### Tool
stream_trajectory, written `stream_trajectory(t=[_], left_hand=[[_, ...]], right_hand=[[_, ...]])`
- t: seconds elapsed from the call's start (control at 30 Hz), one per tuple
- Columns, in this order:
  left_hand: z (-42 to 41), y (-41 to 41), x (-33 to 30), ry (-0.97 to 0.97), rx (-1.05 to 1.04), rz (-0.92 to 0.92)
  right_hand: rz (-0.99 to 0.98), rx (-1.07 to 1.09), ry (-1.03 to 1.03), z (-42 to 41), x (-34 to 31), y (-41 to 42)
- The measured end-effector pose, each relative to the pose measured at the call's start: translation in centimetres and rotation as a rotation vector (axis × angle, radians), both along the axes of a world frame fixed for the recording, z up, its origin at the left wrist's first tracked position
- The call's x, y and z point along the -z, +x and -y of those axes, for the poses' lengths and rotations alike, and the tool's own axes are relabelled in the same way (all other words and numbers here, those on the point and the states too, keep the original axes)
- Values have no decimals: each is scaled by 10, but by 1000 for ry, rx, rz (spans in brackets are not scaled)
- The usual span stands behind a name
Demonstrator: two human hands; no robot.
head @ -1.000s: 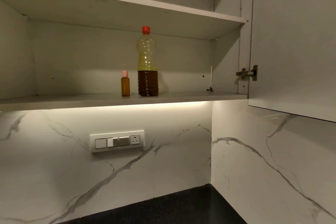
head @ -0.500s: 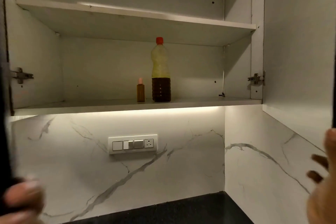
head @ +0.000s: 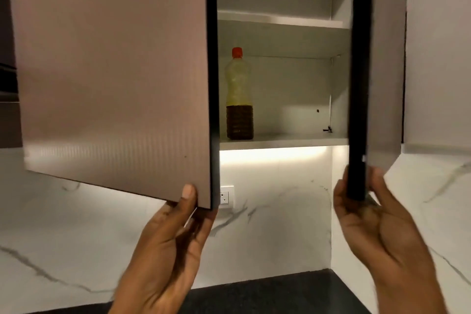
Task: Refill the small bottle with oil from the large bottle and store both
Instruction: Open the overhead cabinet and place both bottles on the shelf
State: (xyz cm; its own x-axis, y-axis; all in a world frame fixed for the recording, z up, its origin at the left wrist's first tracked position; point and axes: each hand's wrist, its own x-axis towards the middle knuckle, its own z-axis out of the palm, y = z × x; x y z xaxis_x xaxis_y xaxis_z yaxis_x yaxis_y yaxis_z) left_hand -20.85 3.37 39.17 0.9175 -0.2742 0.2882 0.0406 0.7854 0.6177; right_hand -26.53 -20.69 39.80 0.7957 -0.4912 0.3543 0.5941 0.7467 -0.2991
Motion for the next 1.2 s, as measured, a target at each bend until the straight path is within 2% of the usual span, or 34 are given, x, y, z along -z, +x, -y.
stream_trajectory(t=[0.17,0.37,0.8,1.2], left_hand=[[34,27,-7,61,-49,-25],[76,69,-13,58,-182,-60],[116,140,-27,57,-335,-149],[128,184,-22,130,-437,-90]], right_hand=[[-94,-71,-179,-10,0,57],[-180,-61,-203,-17,-6,104],[-299,129,-240,-27,-19,176],[-375,259,-273,-25,-17,214]])
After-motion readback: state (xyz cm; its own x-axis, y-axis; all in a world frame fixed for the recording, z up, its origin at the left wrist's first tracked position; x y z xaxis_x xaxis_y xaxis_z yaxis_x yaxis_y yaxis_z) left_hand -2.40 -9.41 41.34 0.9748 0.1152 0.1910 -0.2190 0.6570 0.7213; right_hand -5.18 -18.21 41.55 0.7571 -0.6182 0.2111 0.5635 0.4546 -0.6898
